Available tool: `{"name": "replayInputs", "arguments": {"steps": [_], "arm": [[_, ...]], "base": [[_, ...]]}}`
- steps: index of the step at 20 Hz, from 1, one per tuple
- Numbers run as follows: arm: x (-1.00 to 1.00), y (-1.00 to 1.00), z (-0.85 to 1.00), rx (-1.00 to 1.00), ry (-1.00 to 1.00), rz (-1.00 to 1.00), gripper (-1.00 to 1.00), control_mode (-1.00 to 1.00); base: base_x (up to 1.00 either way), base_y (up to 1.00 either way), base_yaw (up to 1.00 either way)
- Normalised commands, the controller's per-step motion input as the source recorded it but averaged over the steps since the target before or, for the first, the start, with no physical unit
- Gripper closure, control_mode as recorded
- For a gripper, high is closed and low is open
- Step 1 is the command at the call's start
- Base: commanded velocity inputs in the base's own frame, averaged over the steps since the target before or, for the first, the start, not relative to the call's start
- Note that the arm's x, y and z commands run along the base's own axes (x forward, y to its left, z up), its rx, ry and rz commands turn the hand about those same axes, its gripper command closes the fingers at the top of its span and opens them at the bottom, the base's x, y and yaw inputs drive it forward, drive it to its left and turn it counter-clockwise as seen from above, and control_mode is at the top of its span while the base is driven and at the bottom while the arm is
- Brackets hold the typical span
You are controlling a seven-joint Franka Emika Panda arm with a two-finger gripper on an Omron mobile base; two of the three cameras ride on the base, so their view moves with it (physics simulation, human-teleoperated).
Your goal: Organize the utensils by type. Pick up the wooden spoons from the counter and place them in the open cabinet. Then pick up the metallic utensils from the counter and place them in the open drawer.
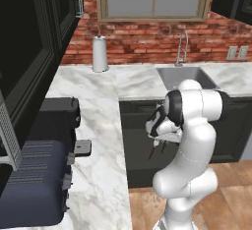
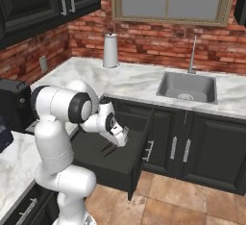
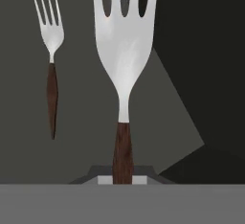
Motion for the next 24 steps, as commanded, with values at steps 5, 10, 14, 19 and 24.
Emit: {"name": "replayInputs", "arguments": {"steps": [5, 10, 14, 19, 24], "arm": [[0.30, 0.00, -0.54, 0.00, 0.15, -0.02, 1.00, -1.00], [0.08, 0.00, -0.48, 0.00, 0.07, -0.02, 1.00, -1.00], [0.18, -0.03, -0.46, 0.00, 0.03, -0.03, 1.00, -1.00], [0.18, -0.08, -0.43, 0.00, 0.01, -0.07, 1.00, -1.00], [0.16, -0.07, -0.34, 0.00, 0.00, -0.08, 1.00, -1.00]], "base": [[0.00, 0.00, 0.00], [0.00, 0.00, 0.00], [0.00, 0.00, 0.00], [0.00, 0.00, 0.00], [0.00, 0.00, 0.00]]}}
